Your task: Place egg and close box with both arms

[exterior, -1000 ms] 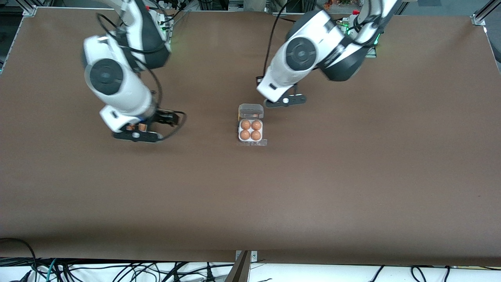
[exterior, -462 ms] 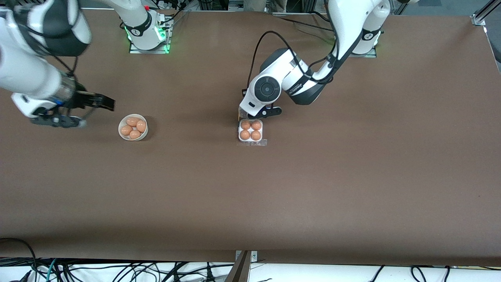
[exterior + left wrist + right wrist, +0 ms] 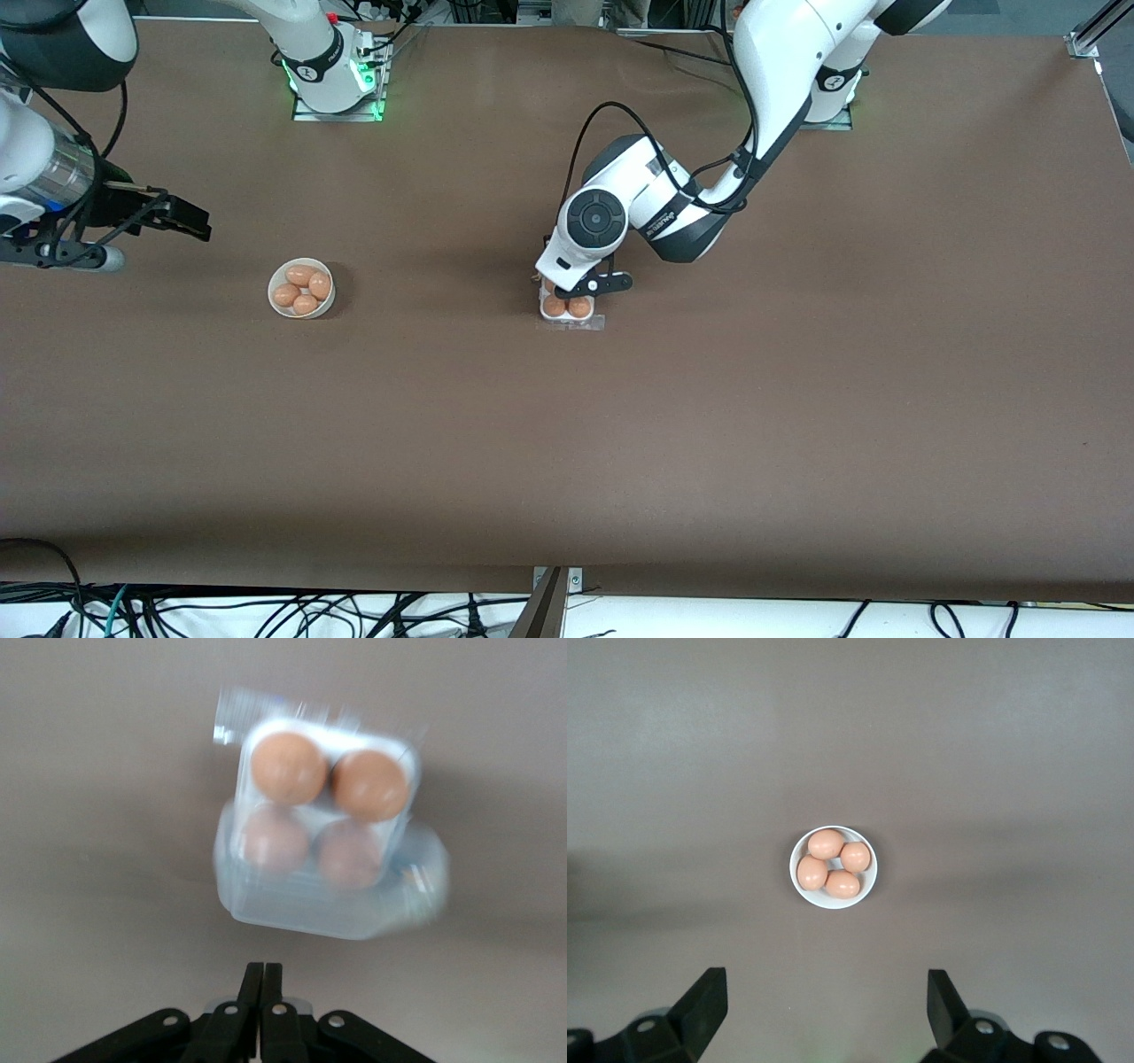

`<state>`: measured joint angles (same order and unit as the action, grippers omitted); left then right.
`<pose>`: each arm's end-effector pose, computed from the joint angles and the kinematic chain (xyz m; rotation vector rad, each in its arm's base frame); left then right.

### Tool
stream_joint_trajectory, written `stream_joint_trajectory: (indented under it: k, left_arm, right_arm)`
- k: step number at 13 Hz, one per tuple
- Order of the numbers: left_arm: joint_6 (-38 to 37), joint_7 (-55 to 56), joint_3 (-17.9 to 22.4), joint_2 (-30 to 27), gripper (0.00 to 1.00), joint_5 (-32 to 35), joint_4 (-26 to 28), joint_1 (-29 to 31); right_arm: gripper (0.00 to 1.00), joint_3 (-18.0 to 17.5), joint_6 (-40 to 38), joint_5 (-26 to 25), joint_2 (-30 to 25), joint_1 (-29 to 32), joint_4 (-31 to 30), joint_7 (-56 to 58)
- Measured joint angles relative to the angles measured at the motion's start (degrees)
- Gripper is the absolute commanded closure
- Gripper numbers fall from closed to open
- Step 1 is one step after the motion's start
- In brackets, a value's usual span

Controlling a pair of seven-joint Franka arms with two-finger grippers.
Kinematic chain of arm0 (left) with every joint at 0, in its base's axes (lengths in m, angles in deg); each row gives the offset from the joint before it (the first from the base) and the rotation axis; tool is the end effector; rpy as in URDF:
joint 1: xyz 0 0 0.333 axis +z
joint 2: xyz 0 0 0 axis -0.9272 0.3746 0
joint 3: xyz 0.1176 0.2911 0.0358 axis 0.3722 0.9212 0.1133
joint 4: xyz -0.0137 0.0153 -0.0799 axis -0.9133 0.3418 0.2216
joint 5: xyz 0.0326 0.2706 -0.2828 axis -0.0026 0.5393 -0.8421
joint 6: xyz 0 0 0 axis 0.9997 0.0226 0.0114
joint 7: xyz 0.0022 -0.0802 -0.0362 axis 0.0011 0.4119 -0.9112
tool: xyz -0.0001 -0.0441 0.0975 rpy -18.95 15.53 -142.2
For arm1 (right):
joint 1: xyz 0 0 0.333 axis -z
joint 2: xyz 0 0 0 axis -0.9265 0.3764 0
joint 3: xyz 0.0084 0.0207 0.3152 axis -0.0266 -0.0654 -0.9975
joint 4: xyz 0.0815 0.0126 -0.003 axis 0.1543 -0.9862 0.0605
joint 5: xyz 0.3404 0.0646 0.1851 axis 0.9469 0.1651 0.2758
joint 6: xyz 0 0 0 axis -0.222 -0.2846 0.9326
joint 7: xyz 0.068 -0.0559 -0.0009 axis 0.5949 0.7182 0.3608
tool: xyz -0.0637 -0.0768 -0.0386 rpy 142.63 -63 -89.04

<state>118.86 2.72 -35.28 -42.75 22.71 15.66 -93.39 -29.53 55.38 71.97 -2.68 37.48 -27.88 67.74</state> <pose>0.5052 -0.4876 0.2860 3.0205 0.2896 -0.5173 0.5561 0.0103 0.5384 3.1076 -0.1298 -0.1872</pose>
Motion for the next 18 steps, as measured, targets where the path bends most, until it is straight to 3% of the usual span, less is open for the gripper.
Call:
stream_joint_trajectory:
  k: [1, 2, 4, 5, 8, 11, 15, 18]
  left_arm:
    - [-0.2, 0.0, 1.0, -0.1, 0.69, 0.8, -1.5, 0.0]
    - [-0.8, 0.0, 2.2, -0.3, 0.50, 1.8, -2.6, 0.0]
    - [-4.6, 0.0, 4.4, -1.3, 0.25, 5.3, -4.6, 0.6]
    - [-8.2, -0.5, 5.2, -2.0, 0.19, 6.9, -6.4, 1.6]
    - [-19.8, -10.3, 5.9, -3.7, 0.12, 9.3, -13.4, 7.7]
    - [-22.9, -18.1, 6.0, -4.5, 0.08, 10.9, -18.1, 14.7]
    - [-23.1, -26.4, 6.8, -6.0, 0.08, 14.1, -19.7, 19.3]
    - [-23.4, -40.3, 13.2, -10.2, 0.08, 11.4, -19.3, 20.9]
  right_arm:
    - [0.00, -0.6, -0.8, 0.0, 0.0, 1.2, 0.4, 0.1]
    - [0.00, -3.5, -2.0, 0.0, 0.0, 4.6, 0.9, 0.2]
    - [0.00, -13.7, -4.0, 0.0, 0.0, 15.0, 1.9, 0.2]
    - [0.00, -17.8, -4.1, 0.0, 0.0, 19.2, 2.1, 0.3]
    - [0.00, -23.9, -4.1, 0.0, 0.0, 25.4, 2.4, 1.1]
    - [0.00, -24.5, -4.1, 0.0, 0.0, 25.9, 2.5, 1.2]
    - [0.00, -24.6, -4.1, 0.5, 0.0, 25.9, 3.5, 1.2]
    - [0.00, -24.8, -4.1, 0.6, 0.0, 25.9, 3.6, 1.2]
